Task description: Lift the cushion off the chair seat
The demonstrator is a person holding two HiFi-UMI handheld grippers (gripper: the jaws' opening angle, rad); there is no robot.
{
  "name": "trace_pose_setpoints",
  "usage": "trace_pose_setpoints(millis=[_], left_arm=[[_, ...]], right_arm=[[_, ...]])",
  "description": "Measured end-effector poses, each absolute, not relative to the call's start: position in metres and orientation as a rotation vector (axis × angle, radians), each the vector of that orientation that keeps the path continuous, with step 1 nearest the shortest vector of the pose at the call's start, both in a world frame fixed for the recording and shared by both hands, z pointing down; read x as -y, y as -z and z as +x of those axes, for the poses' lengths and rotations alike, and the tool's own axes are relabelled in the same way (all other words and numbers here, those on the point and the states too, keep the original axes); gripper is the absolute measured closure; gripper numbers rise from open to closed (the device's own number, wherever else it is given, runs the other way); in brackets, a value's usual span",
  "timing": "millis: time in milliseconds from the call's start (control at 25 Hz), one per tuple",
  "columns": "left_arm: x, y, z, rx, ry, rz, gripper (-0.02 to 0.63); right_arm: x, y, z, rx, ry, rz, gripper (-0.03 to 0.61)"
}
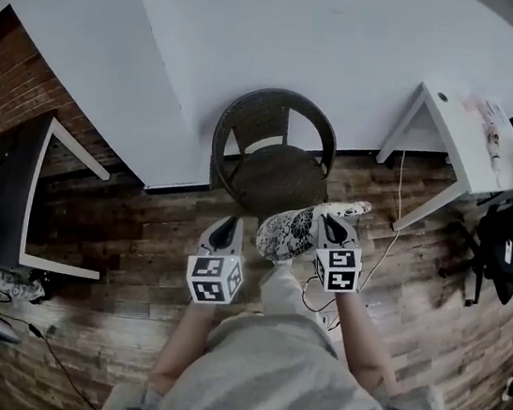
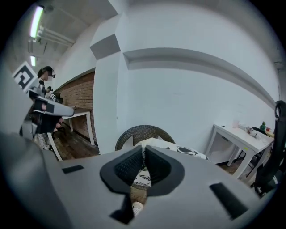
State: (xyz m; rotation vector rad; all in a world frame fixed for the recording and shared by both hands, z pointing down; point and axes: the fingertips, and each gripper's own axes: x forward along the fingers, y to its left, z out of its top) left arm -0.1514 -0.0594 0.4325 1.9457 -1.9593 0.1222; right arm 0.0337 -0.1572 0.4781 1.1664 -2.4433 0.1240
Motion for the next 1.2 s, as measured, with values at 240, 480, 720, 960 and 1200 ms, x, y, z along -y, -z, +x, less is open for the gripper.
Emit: trace_pose_setpoints(millis=[240,480,720,960,1200], left_arm=[[0.025,-0.419,-0.148,1.959,-0.129,1.967,0.586],[0.004,-0.403,-0.141,1.963,-0.112,1.996,0.586],[-0.006,-0.394,-0.135,1.975,-0.102,2.030,0.587],[-0.007,-0.392,-0.131,1.975,-0.112,2.041,0.586],[-0.005,-0.392,-0.128,1.974,-0.121,2.047,0.587]], right_arm=[[0.119,-0.438,0.030,2.518,-0.094,1.202,0.555],[0.094,-0.403,0.027,2.576,-0.052,1.212,0.555],[0.081,-0.381,0.030,2.627,-0.023,1.231,0.555],[0.078,-0.376,0.033,2.642,-0.023,1.244,0.557],[0.078,-0.376,0.034,2.646,-0.015,1.235,0.558]])
